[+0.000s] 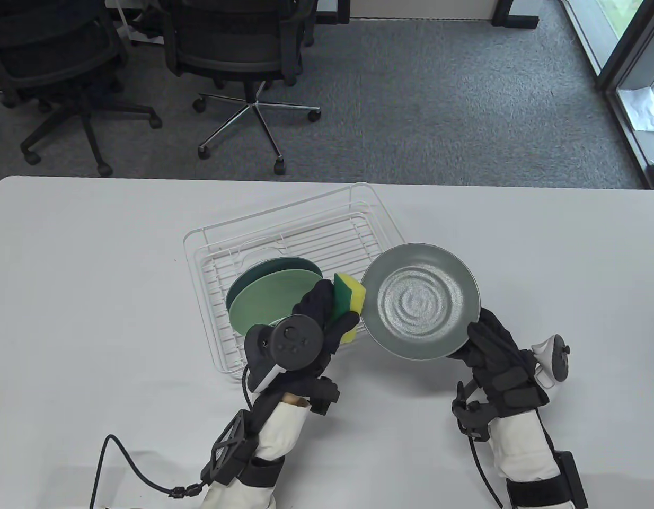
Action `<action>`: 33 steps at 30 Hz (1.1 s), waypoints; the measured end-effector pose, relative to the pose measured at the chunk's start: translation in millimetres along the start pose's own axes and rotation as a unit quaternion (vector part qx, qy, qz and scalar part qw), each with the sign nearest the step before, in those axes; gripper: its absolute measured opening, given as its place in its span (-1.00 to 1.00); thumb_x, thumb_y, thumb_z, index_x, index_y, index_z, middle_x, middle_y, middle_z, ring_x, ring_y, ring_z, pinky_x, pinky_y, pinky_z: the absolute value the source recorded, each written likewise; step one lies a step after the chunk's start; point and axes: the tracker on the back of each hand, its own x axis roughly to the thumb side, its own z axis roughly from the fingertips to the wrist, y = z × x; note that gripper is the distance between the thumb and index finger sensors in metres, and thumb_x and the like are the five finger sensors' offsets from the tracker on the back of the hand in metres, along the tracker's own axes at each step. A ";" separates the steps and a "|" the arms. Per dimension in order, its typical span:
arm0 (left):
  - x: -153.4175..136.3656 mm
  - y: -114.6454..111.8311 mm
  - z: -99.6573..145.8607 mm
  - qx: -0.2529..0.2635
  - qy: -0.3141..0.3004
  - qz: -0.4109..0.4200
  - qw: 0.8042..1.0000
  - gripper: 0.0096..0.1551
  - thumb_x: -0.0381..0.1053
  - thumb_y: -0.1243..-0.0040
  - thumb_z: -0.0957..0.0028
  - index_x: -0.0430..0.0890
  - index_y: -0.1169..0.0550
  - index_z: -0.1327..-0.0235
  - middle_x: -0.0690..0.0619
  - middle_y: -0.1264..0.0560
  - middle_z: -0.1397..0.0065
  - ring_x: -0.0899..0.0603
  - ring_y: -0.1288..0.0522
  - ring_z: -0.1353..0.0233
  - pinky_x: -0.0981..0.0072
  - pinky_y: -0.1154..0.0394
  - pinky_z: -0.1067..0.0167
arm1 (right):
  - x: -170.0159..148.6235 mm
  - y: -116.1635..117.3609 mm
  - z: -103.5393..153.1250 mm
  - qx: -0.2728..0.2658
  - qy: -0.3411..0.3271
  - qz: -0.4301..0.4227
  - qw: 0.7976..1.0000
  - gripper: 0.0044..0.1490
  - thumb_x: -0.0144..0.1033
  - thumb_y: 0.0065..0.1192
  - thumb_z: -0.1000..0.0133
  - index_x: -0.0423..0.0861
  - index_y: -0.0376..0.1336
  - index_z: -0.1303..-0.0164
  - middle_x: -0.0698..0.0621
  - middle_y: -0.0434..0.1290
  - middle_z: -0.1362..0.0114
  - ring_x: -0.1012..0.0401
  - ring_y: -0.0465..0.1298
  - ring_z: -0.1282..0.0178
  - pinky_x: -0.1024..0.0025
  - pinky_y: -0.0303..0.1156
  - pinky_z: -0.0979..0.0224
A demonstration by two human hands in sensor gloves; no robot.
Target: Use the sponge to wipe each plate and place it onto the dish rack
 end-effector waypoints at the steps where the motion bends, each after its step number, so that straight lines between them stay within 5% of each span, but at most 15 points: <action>1: -1.4 -0.5 -0.4 -0.005 -0.003 0.021 1.000 -0.13 0.16 -0.18 -0.12 -0.39 -0.37 -0.52 -0.35 -0.55 -0.39 -0.35 -0.66 -0.23 -0.09 -0.62 -0.14 | -0.2 1.1 0.0 0.001 -0.001 -0.005 1.000 -0.16 -0.31 0.04 -0.39 -0.60 -0.18 -0.52 -0.55 0.17 -0.48 -0.26 0.43 -0.33 0.27 0.60 -0.28; 9: -11.3 1.0 -0.2 -0.009 0.001 0.151 0.988 -0.12 0.16 -0.15 -0.14 -0.43 -0.35 -0.51 -0.37 -0.55 -0.37 -0.36 -0.65 -0.22 -0.09 -0.61 -0.13 | -14.7 5.9 -0.4 -0.005 0.027 -0.030 0.999 -0.21 -0.38 0.02 -0.38 -0.61 -0.15 -0.51 -0.55 0.20 -0.46 -0.24 0.45 -0.33 0.26 0.60 -0.28; 12: -10.8 3.2 1.0 -0.003 -0.005 0.196 0.981 -0.12 0.15 -0.15 -0.14 -0.44 -0.35 -0.51 -0.38 -0.54 -0.37 -0.37 -0.64 -0.22 -0.10 -0.60 -0.13 | -16.0 4.3 0.2 -0.031 0.048 0.023 0.998 -0.27 -0.41 0.05 -0.36 -0.62 -0.04 -0.47 -0.53 0.32 -0.38 -0.17 0.54 -0.23 0.30 0.64 -0.21; 21: 13.1 4.9 8.9 0.007 -0.050 0.204 0.978 -0.11 0.16 -0.14 -0.15 -0.43 -0.34 -0.52 -0.37 -0.53 -0.38 -0.36 -0.63 -0.23 -0.10 -0.60 -0.14 | -25.6 11.3 -1.5 -0.033 0.117 0.192 0.974 -0.36 -0.41 0.12 -0.30 -0.61 0.14 -0.34 -0.33 0.52 -0.08 0.10 0.65 0.11 0.51 0.65 0.09; 33: 45.7 -25.9 15.7 -0.049 -0.103 0.183 0.977 -0.11 0.17 -0.14 -0.15 -0.42 -0.33 -0.53 -0.36 -0.52 -0.39 -0.36 -0.63 -0.24 -0.10 -0.59 -0.15 | -50.0 22.7 0.3 -0.031 0.165 0.127 0.978 -0.39 -0.40 0.07 -0.31 -0.56 0.14 -0.37 -0.27 0.54 -0.06 0.18 0.66 0.14 0.60 0.67 0.10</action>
